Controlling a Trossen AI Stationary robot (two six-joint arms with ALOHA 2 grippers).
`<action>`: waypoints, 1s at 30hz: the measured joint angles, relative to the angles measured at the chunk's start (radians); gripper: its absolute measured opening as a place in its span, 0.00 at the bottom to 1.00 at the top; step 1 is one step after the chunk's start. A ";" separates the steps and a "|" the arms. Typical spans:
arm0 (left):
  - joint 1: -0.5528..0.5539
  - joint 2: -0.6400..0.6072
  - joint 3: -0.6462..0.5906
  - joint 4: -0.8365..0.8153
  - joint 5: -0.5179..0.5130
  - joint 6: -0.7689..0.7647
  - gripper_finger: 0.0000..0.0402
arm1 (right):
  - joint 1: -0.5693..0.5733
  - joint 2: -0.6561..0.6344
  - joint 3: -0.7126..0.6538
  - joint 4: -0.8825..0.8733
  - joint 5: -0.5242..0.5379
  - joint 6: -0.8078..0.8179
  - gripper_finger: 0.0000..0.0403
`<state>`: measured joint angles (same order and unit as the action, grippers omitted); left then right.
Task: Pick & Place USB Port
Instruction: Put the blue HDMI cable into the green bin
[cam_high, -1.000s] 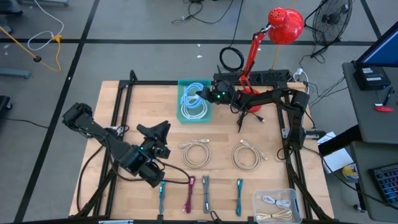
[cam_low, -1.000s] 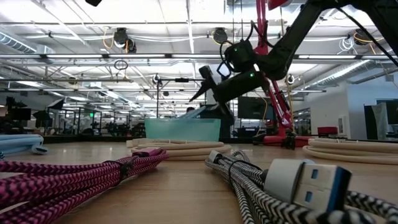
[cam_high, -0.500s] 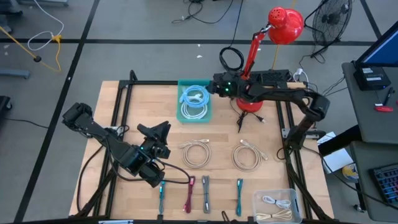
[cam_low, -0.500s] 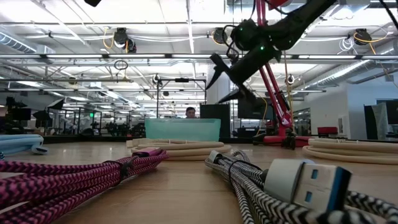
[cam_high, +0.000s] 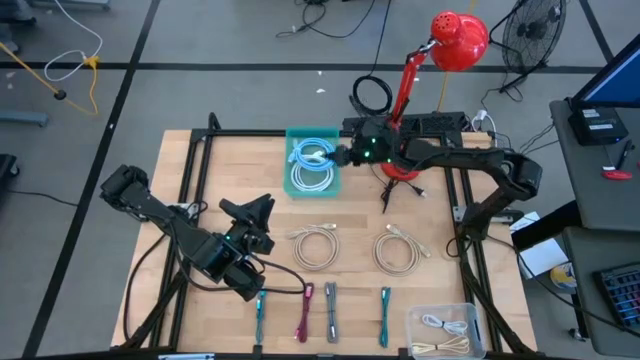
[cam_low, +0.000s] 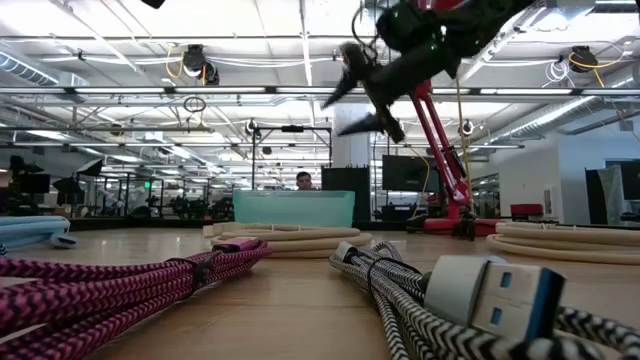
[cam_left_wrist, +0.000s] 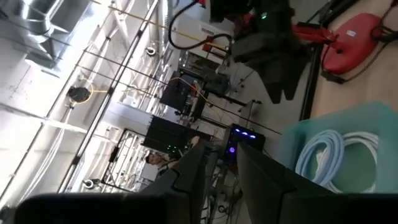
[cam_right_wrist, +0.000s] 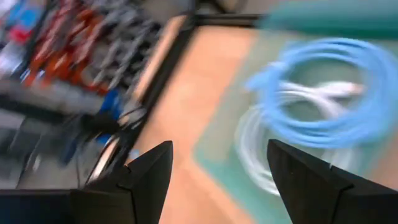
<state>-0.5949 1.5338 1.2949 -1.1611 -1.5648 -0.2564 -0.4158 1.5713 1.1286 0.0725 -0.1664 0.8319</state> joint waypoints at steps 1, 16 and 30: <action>0.000 -0.008 0.000 0.004 0.000 -0.005 0.24 | 0.025 -0.001 0.000 0.029 -0.017 -0.032 0.64; -0.206 -0.426 0.023 0.006 0.309 -0.351 0.24 | 0.670 -0.031 0.000 0.399 -0.082 -0.376 0.64; -0.328 -0.390 -0.230 0.082 0.662 -0.539 0.24 | 1.034 -0.035 -0.055 0.257 0.487 -0.397 0.64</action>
<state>-0.9231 1.1439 1.0654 -1.0794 -0.9027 -0.7952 0.6179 1.5361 1.0739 0.3298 0.3210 0.4346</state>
